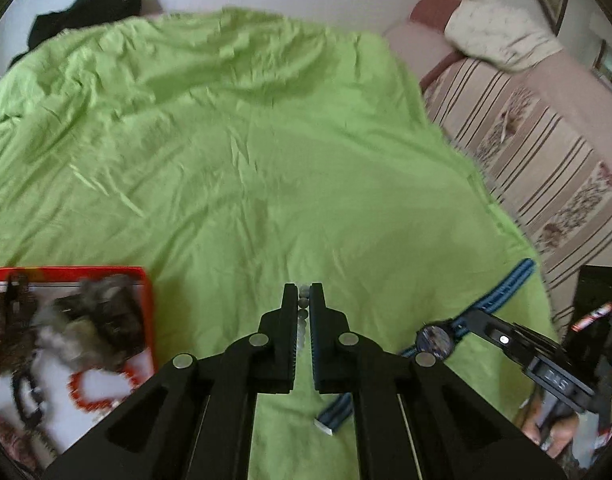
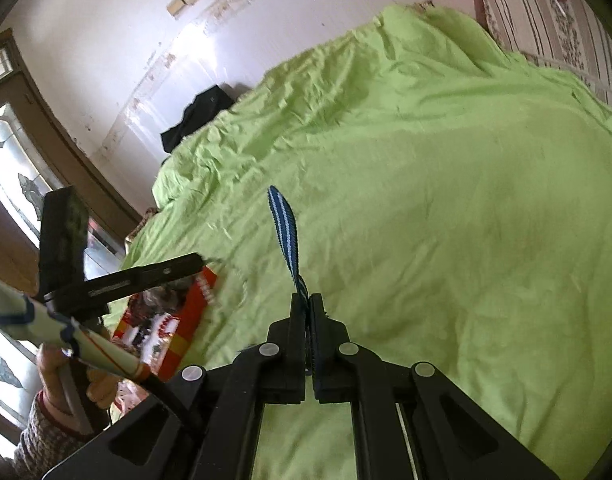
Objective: Organize jewelry
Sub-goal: 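Carry the pale bead bracelet and the watch toward the tray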
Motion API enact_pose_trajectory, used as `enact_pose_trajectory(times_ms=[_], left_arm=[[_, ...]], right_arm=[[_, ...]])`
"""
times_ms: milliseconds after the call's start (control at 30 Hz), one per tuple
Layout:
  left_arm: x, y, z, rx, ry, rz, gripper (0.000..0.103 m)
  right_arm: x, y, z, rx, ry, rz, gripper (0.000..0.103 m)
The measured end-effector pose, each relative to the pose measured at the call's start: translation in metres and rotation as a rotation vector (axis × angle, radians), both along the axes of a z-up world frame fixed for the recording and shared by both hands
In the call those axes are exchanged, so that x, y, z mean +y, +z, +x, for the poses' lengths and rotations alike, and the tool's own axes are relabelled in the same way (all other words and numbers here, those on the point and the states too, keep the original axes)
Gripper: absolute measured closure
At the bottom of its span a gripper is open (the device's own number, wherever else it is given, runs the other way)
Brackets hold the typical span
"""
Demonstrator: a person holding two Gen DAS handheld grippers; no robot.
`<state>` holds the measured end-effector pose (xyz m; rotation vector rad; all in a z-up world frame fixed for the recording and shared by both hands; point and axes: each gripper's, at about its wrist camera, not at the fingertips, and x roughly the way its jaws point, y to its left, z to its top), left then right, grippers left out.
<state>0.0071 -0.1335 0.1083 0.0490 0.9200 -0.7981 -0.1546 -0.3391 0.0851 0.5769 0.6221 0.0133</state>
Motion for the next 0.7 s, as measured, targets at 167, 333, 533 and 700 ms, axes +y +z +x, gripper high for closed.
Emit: enact_pose_trajectory(times_ms=[167,333,533,700], left_arm=[[0.045,0.032,-0.019,-0.034,0.038,-0.056,0.098],[0.091,0.048,-0.035,-0.069,0.075,-0.042,0.098],[0.149,0.056,-0.05,-0.11,0.153,-0.009,0.098],[0.185,0.055,-0.058,-0.145,0.216,0.018,0.098]], right_arm=[[0.02,0.027,-0.004,-0.036,0.034,-0.044,0.1],[0.046,0.055,-0.006,-0.078,0.08,-0.096,0.1],[0.081,0.083,-0.006,-0.125,0.135,-0.144,0.1],[0.11,0.103,0.002,-0.149,0.19,-0.175,0.1]])
